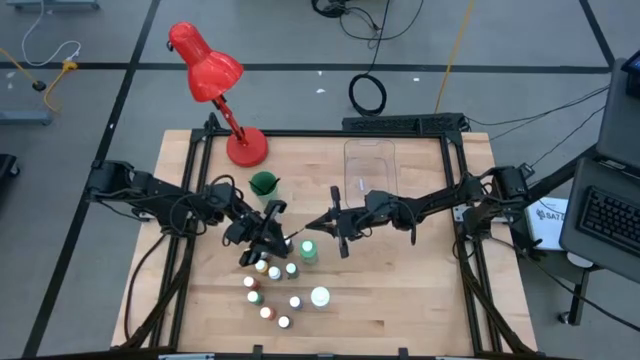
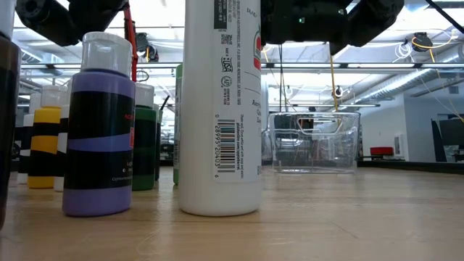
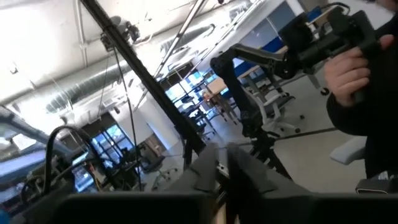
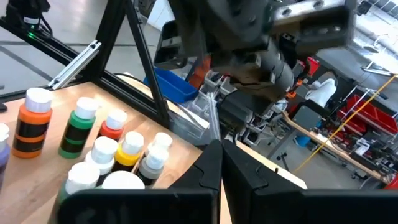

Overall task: Pick & Place Paint Supplies
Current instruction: Put the silver paint brush into the green cup, then put the large green paint bottle into the transparent bin

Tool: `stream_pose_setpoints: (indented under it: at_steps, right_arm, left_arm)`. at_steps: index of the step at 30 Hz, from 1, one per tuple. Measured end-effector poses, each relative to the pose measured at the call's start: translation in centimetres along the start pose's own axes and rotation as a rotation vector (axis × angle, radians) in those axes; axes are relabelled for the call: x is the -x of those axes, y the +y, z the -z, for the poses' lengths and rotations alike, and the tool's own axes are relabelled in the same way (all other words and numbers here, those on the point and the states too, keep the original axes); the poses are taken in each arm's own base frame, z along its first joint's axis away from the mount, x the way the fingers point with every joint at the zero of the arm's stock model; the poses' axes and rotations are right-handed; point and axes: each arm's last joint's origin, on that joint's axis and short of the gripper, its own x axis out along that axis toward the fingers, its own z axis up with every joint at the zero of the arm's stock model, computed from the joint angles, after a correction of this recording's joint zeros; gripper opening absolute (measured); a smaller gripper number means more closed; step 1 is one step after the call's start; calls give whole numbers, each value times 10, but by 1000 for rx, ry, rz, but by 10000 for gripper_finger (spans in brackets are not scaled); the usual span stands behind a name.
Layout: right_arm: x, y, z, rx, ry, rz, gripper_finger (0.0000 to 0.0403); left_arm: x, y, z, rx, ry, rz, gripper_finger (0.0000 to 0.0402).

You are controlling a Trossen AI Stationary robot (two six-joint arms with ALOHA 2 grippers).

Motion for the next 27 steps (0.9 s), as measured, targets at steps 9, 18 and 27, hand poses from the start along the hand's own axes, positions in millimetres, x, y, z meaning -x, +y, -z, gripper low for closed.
stream_pose_setpoints:
  at_steps: [9, 18, 27]
  right_arm:
    - [0, 0, 0, -4, -2, 3, 0]
    - [10, 5, -6, -61, 128, -82, 2]
    - [30, 23, -22, -163, 318, -161, 8]
  left_arm:
    - [4, 5, 3, 19, 44, -50, 1]
    - [31, 20, -30, 103, 173, -127, 0]
    - [59, 8, -55, 460, 376, -265, 5]
